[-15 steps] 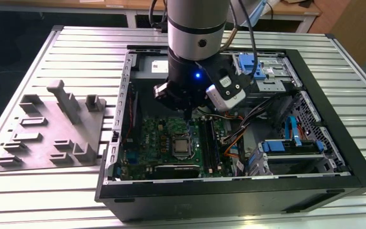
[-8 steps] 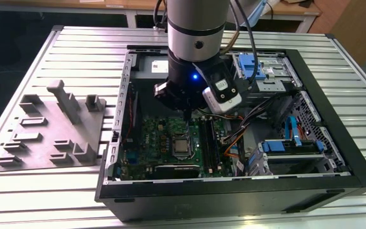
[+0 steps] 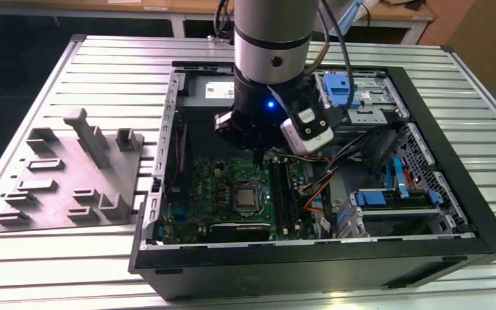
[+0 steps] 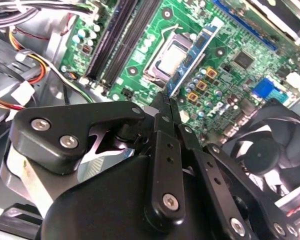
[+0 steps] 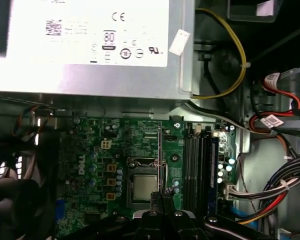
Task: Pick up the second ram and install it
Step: 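Insert the second ram into the second slot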
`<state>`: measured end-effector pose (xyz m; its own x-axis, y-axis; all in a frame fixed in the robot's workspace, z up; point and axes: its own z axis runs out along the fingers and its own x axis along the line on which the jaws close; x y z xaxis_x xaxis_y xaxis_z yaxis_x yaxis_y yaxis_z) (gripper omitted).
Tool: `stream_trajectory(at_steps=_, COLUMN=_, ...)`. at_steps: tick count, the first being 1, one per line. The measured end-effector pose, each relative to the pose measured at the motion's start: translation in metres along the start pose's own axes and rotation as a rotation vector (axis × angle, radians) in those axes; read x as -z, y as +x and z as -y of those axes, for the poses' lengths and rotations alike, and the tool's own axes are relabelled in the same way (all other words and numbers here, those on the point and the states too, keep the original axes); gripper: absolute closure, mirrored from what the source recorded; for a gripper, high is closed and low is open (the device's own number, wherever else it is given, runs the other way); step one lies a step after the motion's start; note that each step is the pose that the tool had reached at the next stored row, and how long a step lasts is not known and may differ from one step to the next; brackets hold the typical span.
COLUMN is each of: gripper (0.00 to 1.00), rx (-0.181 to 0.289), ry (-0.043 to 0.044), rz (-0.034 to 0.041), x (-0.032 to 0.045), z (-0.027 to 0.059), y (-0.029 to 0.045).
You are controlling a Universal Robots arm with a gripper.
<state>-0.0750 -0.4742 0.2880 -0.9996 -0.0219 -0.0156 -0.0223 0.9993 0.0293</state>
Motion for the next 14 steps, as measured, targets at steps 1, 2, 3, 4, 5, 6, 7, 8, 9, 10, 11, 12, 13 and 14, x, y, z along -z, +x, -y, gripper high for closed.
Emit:
stream_trajectory(at_steps=1, gripper=0.88, rx=0.000, ry=0.0000, rz=0.0000, x=-0.0002, z=0.0001, y=-0.0023)
stream_trajectory(at_steps=2, gripper=0.88, rx=0.000, ry=0.0000, rz=0.0000, x=-0.0004, z=0.0001, y=-0.0046)
stream_trajectory(at_steps=3, gripper=0.88, rx=0.000, ry=0.0000, rz=0.0000, x=-0.0007, z=0.0002, y=-0.0073)
stream_trajectory(at_steps=4, gripper=0.88, rx=0.000, ry=-0.0001, rz=-0.0001, x=-0.0009, z=0.0003, y=-0.0100)
stream_trajectory(at_steps=5, gripper=0.88, rx=0.000, ry=-0.0001, rz=-0.0001, x=-0.0012, z=0.0004, y=-0.0127)
stream_trajectory(at_steps=6, gripper=0.88, rx=0.000, ry=-0.0002, rz=-0.0001, x=-0.0015, z=0.0006, y=-0.0155)
stream_trajectory(at_steps=7, gripper=0.88, rx=0.000, ry=-0.0002, rz=-0.0001, x=-0.0018, z=0.0008, y=-0.0180)
stream_trajectory(at_steps=8, gripper=0.88, rx=0.000, ry=-0.0001, rz=-0.0003, x=-0.0020, z=0.0009, y=-0.0201)
stream_trajectory(at_steps=9, gripper=0.88, rx=0.000, ry=0.0000, rz=-0.0003, x=-0.0023, z=0.0010, y=-0.0214)
stream_trajectory(at_steps=10, gripper=0.88, rx=0.000, ry=0.0000, rz=-0.0003, x=-0.0031, z=0.0013, y=-0.0223)
stream_trajectory(at_steps=11, gripper=0.88, rx=-0.001, ry=-0.0001, rz=-0.0002, x=-0.0042, z=0.0016, y=-0.0229)
stream_trajectory(at_steps=12, gripper=0.88, rx=-0.001, ry=-0.0003, rz=-0.0002, x=-0.0057, z=0.0018, y=-0.0232)
stream_trajectory(at_steps=13, gripper=0.88, rx=-0.002, ry=-0.0002, rz=-0.0002, x=-0.0072, z=0.0020, y=-0.0234)
stream_trajectory(at_steps=14, gripper=0.88, rx=-0.002, ry=-0.0002, rz=-0.0002, x=-0.0086, z=0.0021, y=-0.0236)
